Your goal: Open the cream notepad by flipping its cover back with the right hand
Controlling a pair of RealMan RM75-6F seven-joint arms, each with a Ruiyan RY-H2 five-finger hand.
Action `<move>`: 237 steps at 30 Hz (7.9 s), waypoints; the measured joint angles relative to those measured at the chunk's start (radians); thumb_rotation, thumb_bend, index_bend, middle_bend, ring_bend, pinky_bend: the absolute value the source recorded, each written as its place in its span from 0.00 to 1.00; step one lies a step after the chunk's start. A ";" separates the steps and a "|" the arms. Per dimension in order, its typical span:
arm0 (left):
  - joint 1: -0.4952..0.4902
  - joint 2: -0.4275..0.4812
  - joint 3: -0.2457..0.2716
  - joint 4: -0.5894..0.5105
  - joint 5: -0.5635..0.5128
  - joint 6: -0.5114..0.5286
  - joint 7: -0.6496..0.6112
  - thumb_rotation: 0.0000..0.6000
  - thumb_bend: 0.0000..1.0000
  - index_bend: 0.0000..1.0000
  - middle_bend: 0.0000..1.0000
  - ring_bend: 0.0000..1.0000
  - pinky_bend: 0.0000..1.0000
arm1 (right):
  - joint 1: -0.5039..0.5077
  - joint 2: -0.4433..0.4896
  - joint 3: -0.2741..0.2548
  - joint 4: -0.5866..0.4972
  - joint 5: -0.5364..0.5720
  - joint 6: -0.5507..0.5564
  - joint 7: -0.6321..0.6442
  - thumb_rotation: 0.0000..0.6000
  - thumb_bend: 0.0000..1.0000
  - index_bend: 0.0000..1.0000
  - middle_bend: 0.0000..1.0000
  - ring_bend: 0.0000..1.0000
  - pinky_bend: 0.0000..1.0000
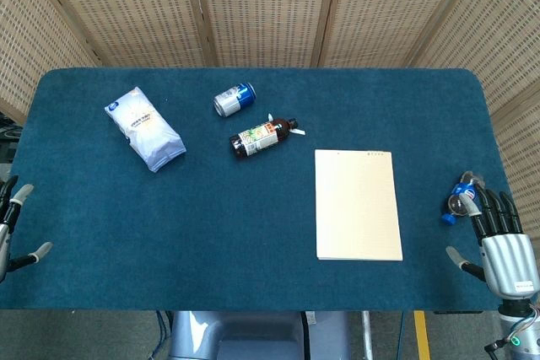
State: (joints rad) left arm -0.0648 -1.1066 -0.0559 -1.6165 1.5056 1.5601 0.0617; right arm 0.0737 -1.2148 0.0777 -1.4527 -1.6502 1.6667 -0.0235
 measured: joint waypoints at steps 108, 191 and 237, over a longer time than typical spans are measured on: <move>0.006 0.035 -0.013 -0.038 -0.055 -0.045 -0.023 1.00 0.00 0.00 0.00 0.00 0.00 | 0.300 -0.510 -0.100 0.692 -0.097 -0.247 -0.071 1.00 0.49 0.24 0.16 0.18 0.16; -0.068 0.016 -0.059 -0.025 -0.230 -0.202 0.040 1.00 0.00 0.00 0.00 0.00 0.00 | 0.639 -0.024 0.015 0.106 0.338 -0.769 0.411 1.00 0.62 0.68 0.61 0.53 0.39; -0.078 0.009 -0.062 -0.004 -0.221 -0.183 0.004 1.00 0.00 0.00 0.00 0.00 0.00 | 0.787 -0.373 0.203 0.749 0.495 -0.717 0.279 1.00 0.00 0.00 0.00 0.00 0.00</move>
State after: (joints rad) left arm -0.1426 -1.0980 -0.1181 -1.6208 1.2850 1.3770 0.0657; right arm 0.8609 -1.5879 0.2809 -0.7042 -1.1549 0.9496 0.2552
